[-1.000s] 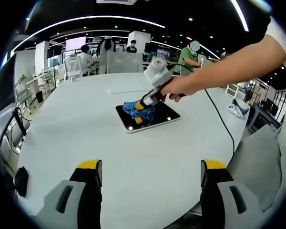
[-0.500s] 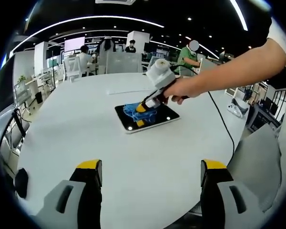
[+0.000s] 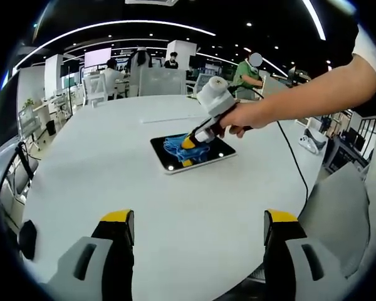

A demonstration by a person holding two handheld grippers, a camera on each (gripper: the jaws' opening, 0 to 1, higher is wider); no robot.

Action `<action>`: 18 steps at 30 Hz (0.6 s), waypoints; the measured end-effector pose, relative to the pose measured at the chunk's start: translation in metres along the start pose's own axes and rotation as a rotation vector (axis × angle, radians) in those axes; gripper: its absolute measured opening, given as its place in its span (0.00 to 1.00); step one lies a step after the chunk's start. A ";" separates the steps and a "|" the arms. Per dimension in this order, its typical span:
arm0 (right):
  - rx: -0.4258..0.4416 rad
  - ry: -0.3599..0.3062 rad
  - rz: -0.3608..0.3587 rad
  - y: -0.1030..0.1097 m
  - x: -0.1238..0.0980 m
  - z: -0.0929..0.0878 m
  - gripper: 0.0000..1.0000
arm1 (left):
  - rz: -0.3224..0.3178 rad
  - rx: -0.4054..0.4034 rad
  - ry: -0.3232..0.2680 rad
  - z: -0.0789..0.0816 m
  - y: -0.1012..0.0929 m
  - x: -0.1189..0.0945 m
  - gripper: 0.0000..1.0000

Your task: Wipe the mirror surface with the cleaning cloth until all visible marks leave the cleaned area.

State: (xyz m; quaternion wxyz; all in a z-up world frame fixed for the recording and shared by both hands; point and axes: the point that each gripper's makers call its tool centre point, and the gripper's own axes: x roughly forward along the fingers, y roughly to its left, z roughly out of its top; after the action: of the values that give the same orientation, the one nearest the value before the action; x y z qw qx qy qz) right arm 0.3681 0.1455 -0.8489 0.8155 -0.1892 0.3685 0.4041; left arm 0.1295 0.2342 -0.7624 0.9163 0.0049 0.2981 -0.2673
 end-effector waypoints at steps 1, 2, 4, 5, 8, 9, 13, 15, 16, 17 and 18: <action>0.002 -0.003 0.002 0.003 -0.001 -0.001 0.03 | 0.000 0.001 0.002 0.000 0.000 0.000 0.86; 0.003 -0.004 0.004 0.003 -0.001 -0.001 0.03 | 0.000 0.000 0.003 0.000 0.000 0.001 0.86; 0.011 -0.007 0.007 0.004 -0.001 -0.002 0.03 | -0.003 -0.001 0.001 0.000 -0.001 0.001 0.86; 0.009 -0.008 0.008 0.006 -0.003 -0.003 0.03 | -0.005 -0.001 0.001 0.000 -0.001 0.001 0.86; 0.011 -0.012 0.013 0.008 -0.003 -0.004 0.03 | -0.005 0.001 0.003 0.000 -0.001 0.001 0.86; 0.013 -0.014 0.013 0.009 -0.004 -0.005 0.03 | -0.005 0.001 0.003 0.000 -0.001 0.001 0.86; 0.012 -0.016 0.020 0.015 -0.006 -0.007 0.03 | -0.006 0.001 0.001 0.001 -0.002 0.002 0.86; 0.013 -0.018 0.023 0.016 -0.006 -0.008 0.03 | -0.007 0.003 0.003 0.001 -0.003 0.002 0.86; 0.015 -0.018 0.025 0.017 -0.007 -0.009 0.03 | -0.007 0.003 0.001 0.002 -0.004 0.002 0.86; 0.018 -0.019 0.026 0.019 -0.008 -0.010 0.03 | -0.009 0.001 0.001 0.002 -0.005 0.002 0.86; 0.016 -0.019 0.026 0.019 -0.008 -0.010 0.03 | -0.009 0.002 0.001 0.002 -0.005 0.003 0.86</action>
State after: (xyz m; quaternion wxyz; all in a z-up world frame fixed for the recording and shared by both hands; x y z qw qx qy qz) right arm 0.3447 0.1468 -0.8499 0.8151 -0.1739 0.3666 0.4135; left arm 0.1298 0.2283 -0.7614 0.9151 0.0044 0.2982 -0.2716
